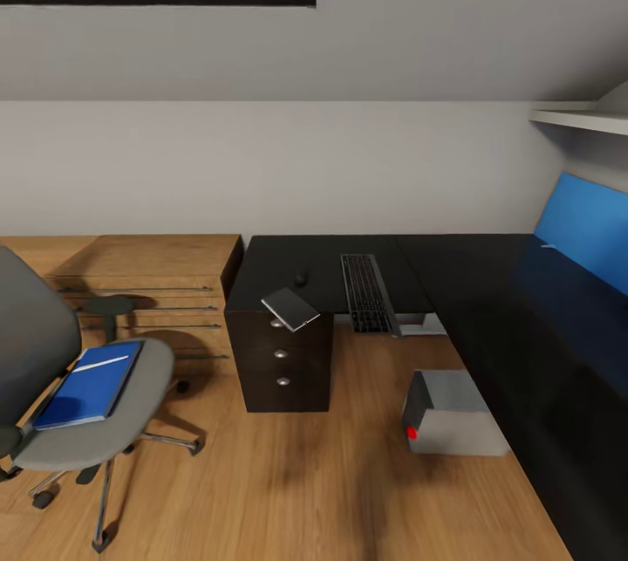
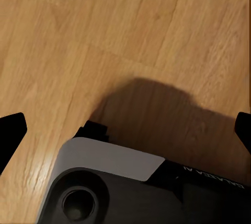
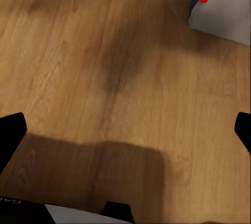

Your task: In the bedroom, organize the workspace by keeping the computer under the desk, ensuring the monitor is on the desk, placing the keyboard on the desk next to the monitor, placing the mouse on the desk next to the keyboard, moving the folder from the swivel chair onto the desk next to the mouse, stacking the notebook on top of the folder with the pen on top of the notebook, and positioning the swivel chair next to the desk.

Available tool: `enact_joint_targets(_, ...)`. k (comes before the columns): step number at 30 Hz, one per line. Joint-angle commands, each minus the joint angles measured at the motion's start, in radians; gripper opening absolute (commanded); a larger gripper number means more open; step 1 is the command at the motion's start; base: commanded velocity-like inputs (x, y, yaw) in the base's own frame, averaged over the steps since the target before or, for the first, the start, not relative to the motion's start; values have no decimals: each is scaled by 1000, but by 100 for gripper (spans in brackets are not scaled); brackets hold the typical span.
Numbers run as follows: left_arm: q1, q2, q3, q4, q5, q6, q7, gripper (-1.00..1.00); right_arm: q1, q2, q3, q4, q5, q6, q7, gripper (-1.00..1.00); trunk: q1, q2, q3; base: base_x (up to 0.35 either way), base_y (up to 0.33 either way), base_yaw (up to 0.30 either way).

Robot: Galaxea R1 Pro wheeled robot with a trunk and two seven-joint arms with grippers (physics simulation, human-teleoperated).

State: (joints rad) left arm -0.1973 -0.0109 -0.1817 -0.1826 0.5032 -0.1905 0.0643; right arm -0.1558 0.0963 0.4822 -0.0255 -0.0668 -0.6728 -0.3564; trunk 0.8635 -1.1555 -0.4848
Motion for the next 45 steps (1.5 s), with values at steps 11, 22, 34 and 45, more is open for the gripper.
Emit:
enact_joint_targets(11,-1,0,-9,0,6,-3,6,100,-1,0,9,1,-7,-1,-4,100,1,0,-1,319,0,0)
enact_joint_targets(22,-1,-1,-9,2,6,-3,6,100,-1,1,9,1,-7,-1,-4,100,1,0,-1,217,0,0)
enact_joint_targets(34,-1,-1,-9,2,6,-3,8,100,-1,2,9,1,-7,-2,-4,100,1,0,-1,10,0,0)
enact_joint_targets(45,-1,9,-5,-82,5,5,13,100,-2,6,8,-41,-6,3,-3,100,1,0,-1,0,0,0)
